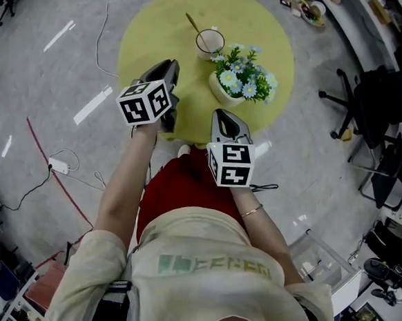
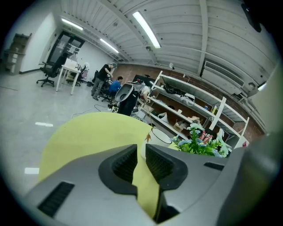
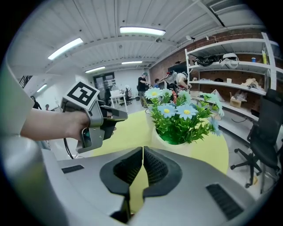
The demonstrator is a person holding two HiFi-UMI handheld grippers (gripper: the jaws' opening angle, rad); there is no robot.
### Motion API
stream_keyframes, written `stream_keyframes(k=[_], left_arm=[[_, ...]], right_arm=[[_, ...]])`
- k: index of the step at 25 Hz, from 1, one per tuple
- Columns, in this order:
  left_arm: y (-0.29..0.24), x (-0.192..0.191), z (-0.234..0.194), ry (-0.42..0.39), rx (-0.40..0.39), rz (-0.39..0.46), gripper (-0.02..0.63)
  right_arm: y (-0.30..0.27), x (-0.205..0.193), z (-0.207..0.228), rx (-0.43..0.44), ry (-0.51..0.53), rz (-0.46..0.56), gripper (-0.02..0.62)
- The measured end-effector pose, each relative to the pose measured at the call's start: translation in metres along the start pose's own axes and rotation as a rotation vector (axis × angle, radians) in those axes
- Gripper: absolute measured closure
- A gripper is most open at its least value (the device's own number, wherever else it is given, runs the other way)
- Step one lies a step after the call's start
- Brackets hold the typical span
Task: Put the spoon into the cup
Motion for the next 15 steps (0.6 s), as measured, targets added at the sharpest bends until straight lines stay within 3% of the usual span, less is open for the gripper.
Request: stream_keyframes(k=[15], left_arm=[[0.075, -0.017, -0.002, -0.101, 0.018, -0.017, 0.574]], right_arm=[[0.023, -0.006, -0.016, -0.030, -0.002, 0.036, 0.558]])
Point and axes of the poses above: the fingertips, and each gripper's own axes: y backward along the fingers, z to its right, x out of its top, the point moved 9 cm from there along y, backward along the fingers, and after that the axes turned 7 degrees about z, right-handed, at the moved point
